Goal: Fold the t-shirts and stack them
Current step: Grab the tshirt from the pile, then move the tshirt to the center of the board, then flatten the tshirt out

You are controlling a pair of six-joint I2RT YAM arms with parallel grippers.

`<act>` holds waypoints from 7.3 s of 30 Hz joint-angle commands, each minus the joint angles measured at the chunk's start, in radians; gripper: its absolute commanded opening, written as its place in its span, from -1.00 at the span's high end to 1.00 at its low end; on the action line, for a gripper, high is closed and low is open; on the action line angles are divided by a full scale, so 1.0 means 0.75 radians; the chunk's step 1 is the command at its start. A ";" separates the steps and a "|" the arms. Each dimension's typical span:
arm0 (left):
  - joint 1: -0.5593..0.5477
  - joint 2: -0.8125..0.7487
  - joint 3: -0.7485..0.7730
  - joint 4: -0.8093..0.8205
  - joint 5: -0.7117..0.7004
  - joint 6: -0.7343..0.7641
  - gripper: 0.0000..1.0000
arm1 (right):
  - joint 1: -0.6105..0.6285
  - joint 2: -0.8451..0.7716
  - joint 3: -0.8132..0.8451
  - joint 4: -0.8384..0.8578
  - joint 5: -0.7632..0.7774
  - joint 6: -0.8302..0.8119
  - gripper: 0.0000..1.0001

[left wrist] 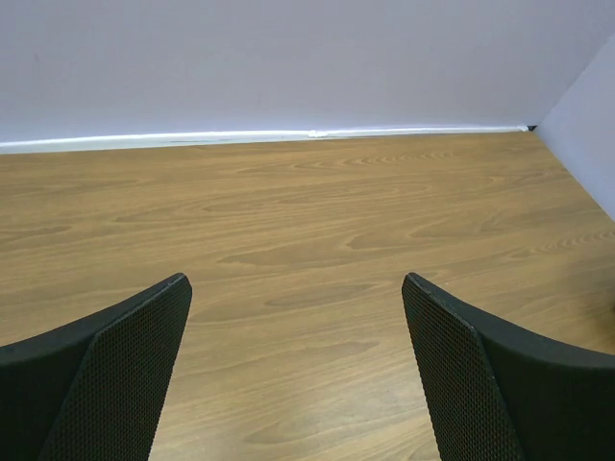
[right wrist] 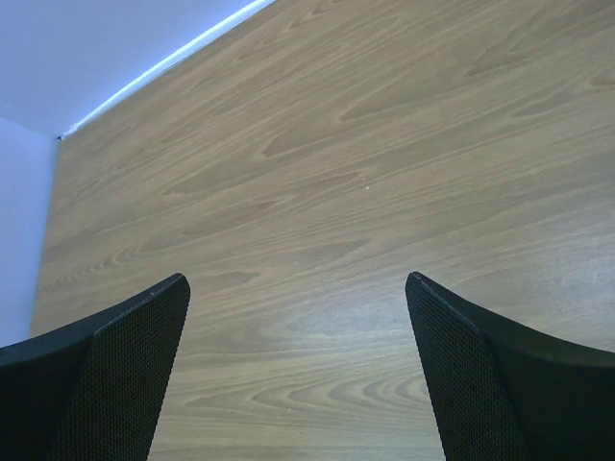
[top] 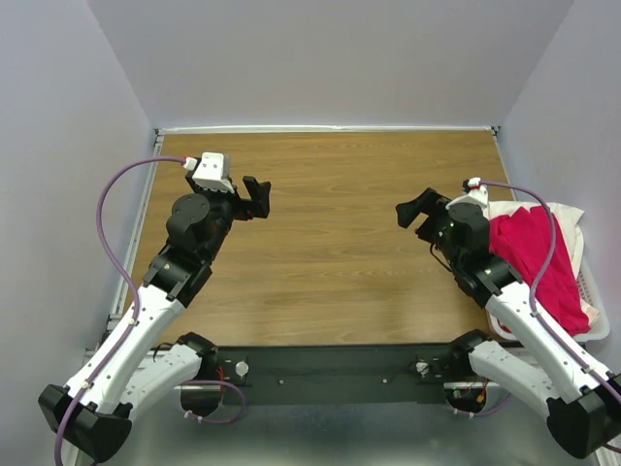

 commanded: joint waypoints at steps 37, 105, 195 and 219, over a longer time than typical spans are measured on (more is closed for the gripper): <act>0.002 0.029 0.035 -0.029 0.142 -0.083 -0.96 | -0.707 0.678 0.443 -0.540 0.598 0.001 -0.86; 0.066 0.152 -0.078 -0.177 -0.190 -0.476 -0.93 | 0.217 1.239 0.807 0.063 -0.312 -0.061 -0.57; 0.620 0.228 -0.214 -0.125 0.176 -0.660 -0.52 | 0.176 0.765 0.620 -0.158 -0.003 -0.134 -0.67; 0.596 0.203 -0.620 -0.111 -0.087 -0.820 -0.36 | 0.176 0.738 -0.058 0.024 0.052 0.064 -0.67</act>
